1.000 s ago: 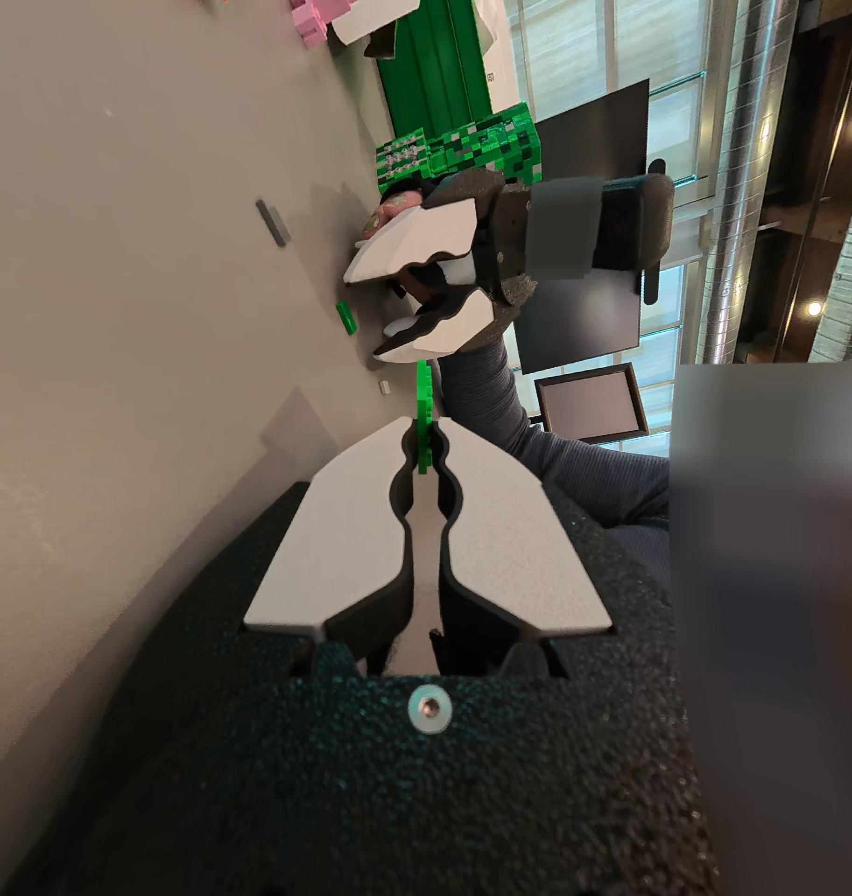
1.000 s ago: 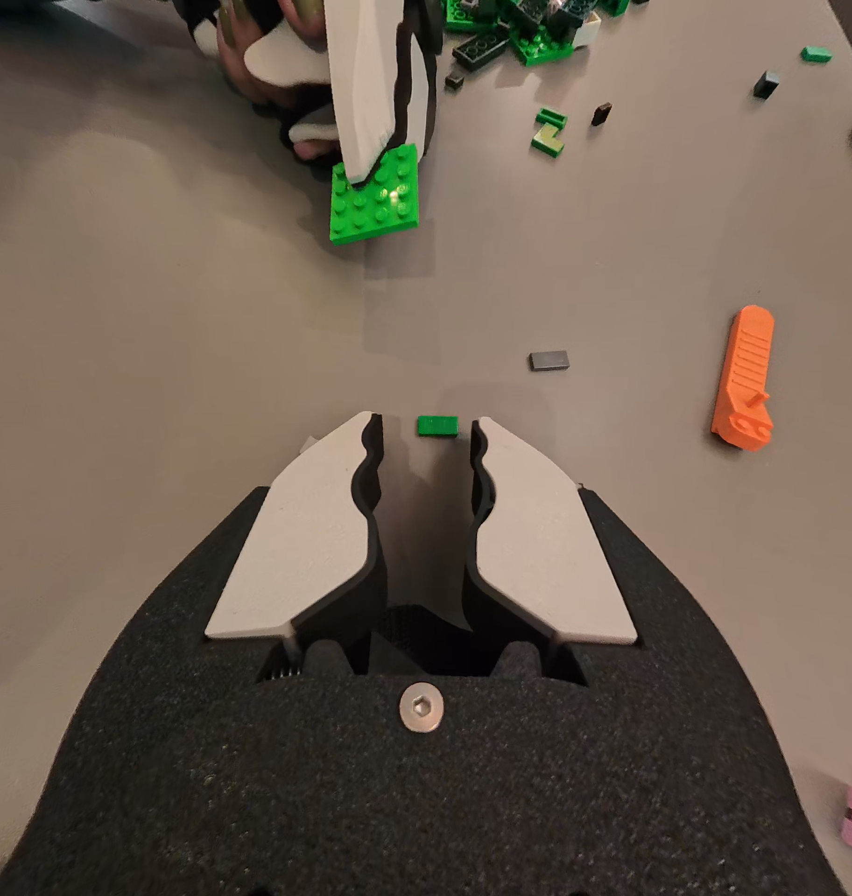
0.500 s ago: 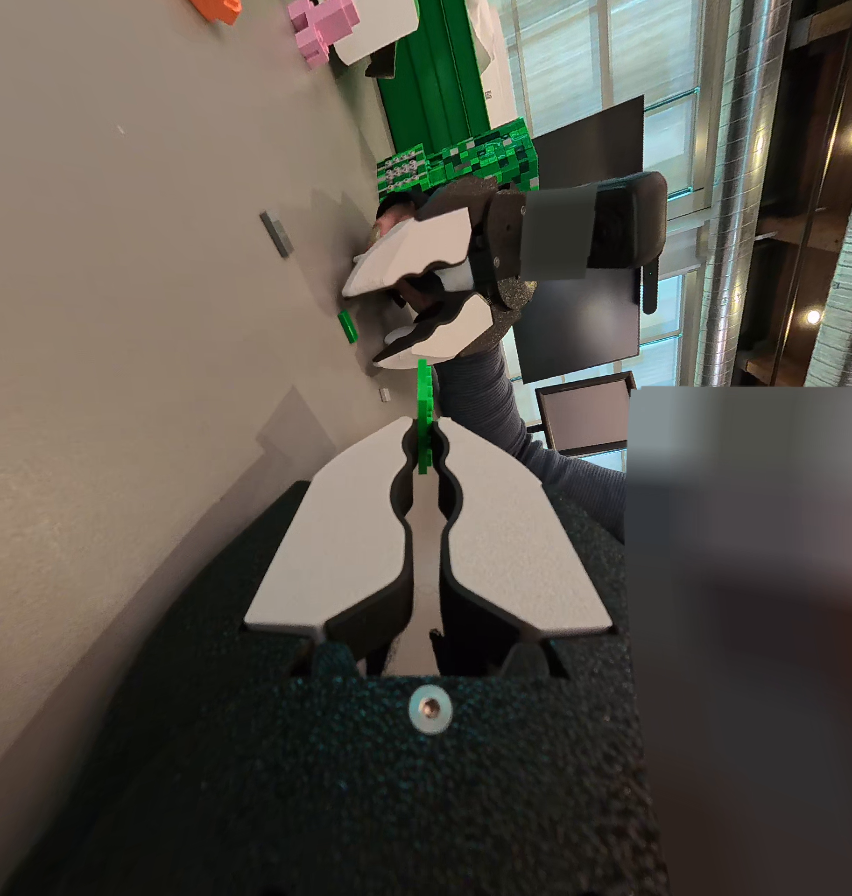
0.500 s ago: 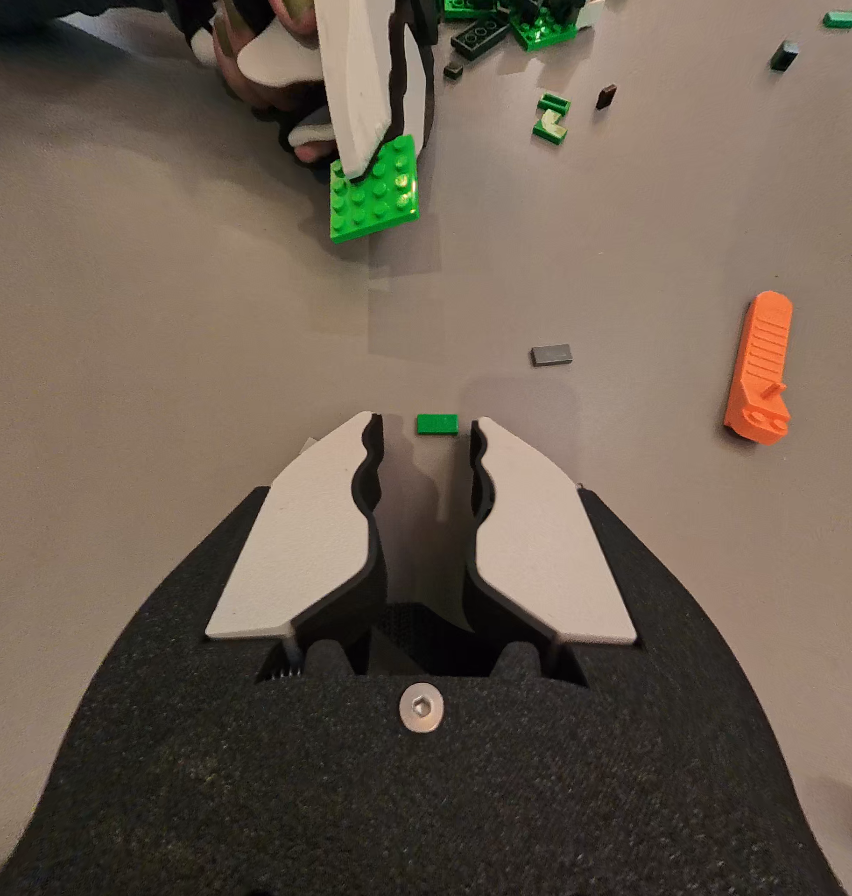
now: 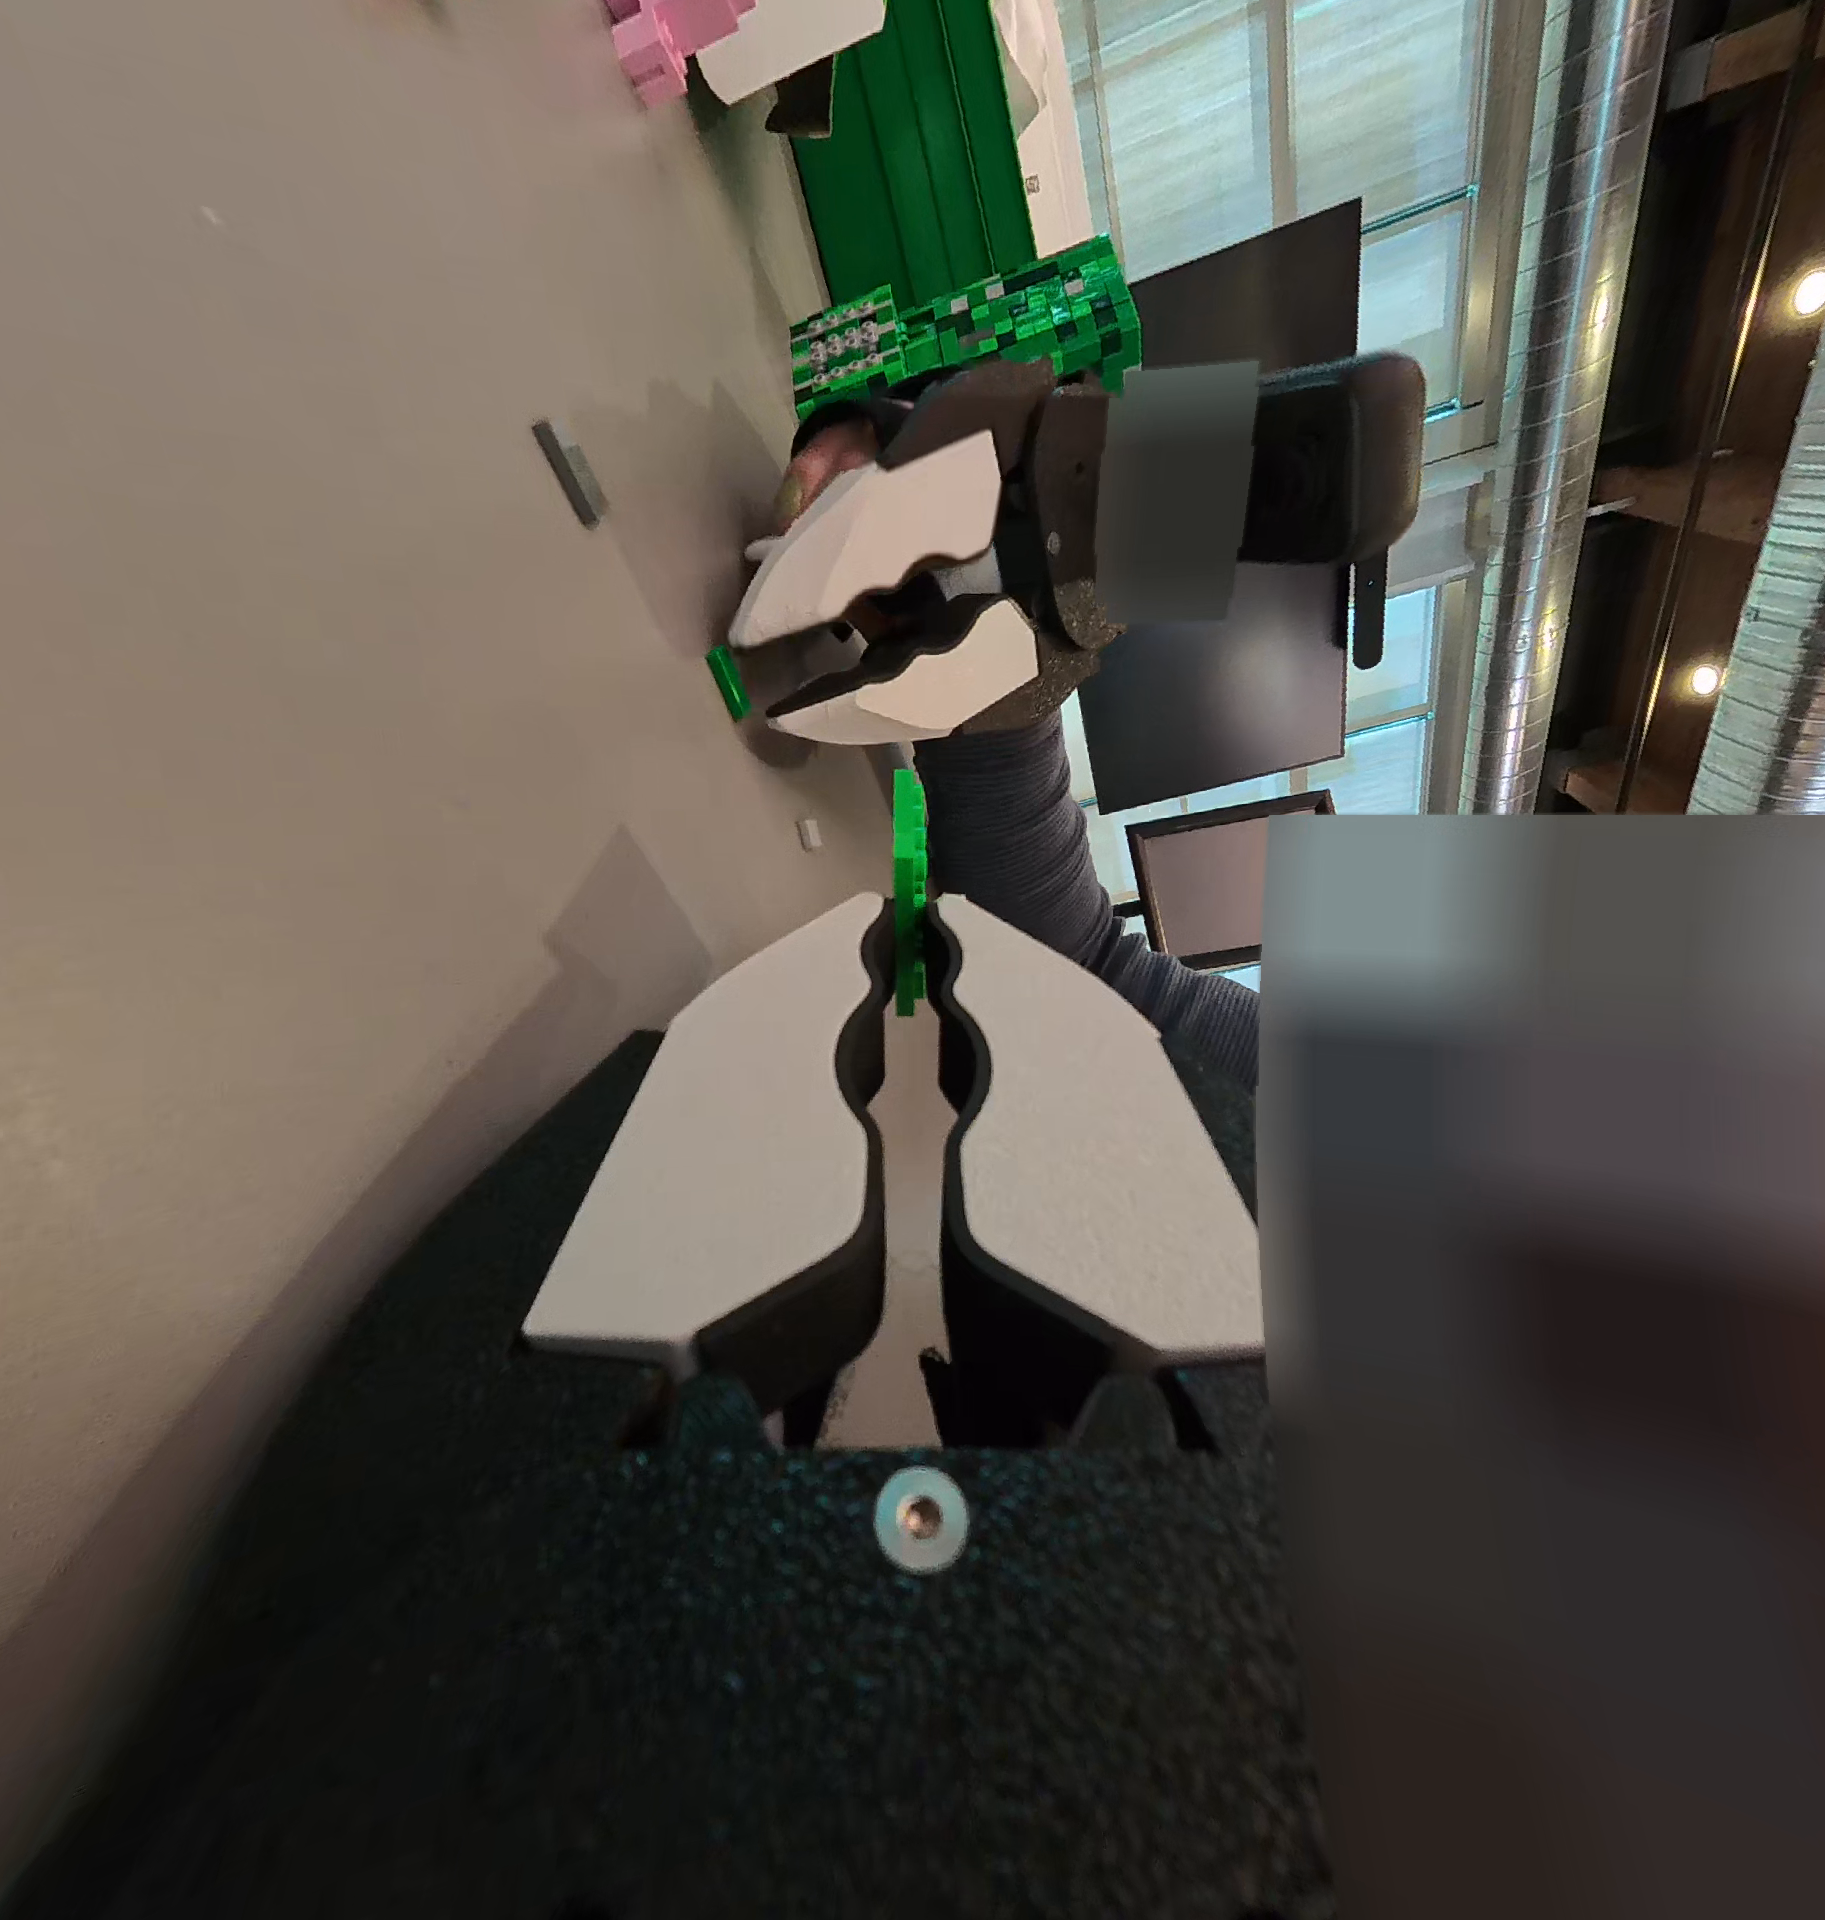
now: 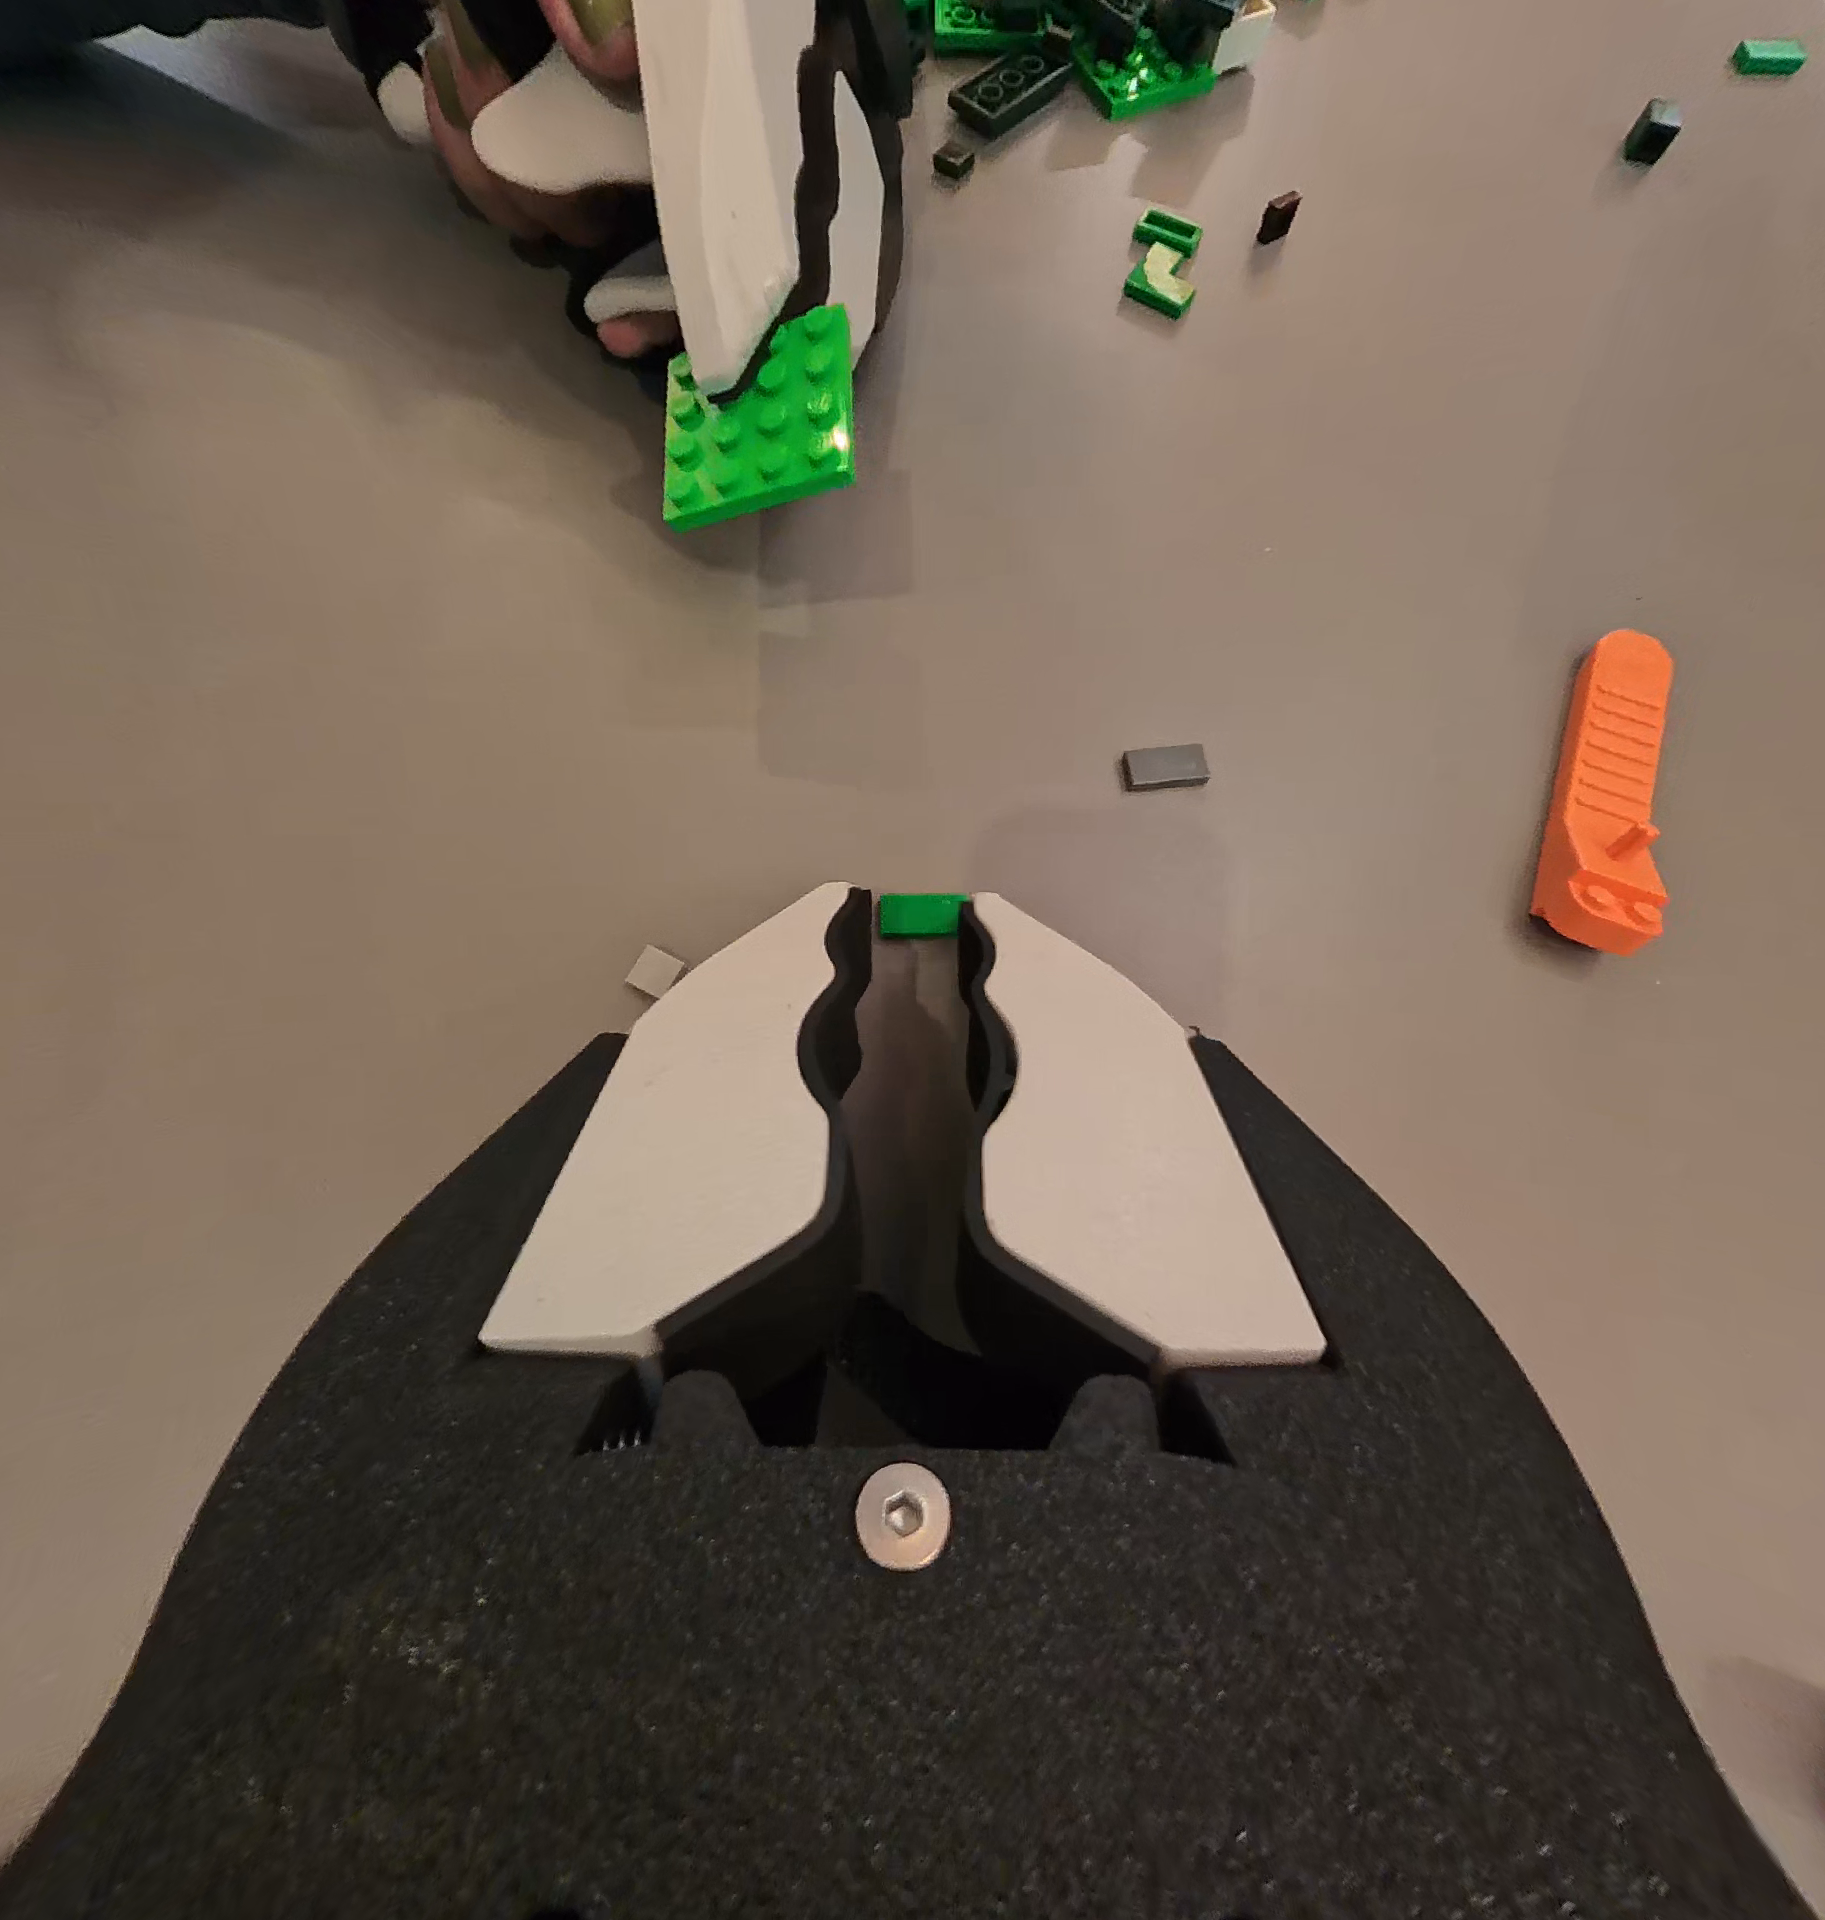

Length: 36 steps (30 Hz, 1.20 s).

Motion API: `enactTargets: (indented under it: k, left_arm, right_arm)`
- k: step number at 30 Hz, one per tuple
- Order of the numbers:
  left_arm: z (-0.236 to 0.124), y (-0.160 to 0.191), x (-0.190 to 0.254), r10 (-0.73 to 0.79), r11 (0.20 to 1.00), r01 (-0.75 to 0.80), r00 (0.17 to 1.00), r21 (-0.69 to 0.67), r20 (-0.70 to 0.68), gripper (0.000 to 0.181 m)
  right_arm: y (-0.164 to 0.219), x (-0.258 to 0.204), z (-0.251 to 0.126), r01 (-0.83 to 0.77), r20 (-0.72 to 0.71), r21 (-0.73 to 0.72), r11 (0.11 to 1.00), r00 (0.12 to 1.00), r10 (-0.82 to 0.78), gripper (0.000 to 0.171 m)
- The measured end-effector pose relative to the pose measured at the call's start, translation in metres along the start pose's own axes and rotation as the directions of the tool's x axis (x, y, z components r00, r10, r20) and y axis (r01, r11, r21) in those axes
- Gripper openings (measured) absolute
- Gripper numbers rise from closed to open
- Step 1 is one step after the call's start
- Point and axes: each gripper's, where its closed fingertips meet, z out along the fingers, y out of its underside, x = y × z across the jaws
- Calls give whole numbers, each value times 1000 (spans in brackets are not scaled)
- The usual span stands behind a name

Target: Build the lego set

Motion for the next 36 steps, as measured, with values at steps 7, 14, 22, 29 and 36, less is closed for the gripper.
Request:
enactTargets:
  k: [7, 14, 22, 29, 36]
  left_arm:
    - [4, 5, 5, -43, 999, 43, 998, 1, -52, 4]
    - [2, 0, 3, -77, 996, 79, 996, 38, -50, 4]
    - [2, -1, 4, -76, 996, 78, 996, 43, -56, 3]
    - [2, -1, 4, -74, 996, 76, 996, 43, -59, 4]
    - [2, -3, 2, -67, 996, 70, 997, 60, -46, 3]
  right_arm:
    - [-1, 1, 0, 12, -25, 4, 1000, 1000, -12, 16]
    - [5, 2, 3, -28, 5, -177, 984, 1000, 29, 20]
    - [5, 0, 4, 34, 13, -244, 969, 999, -32, 26]
    - [0, -2, 9, -78, 11, -219, 973, 997, 82, 21]
    - [-16, -10, 5, 35, -22, -248, 968, 999, -42, 6]
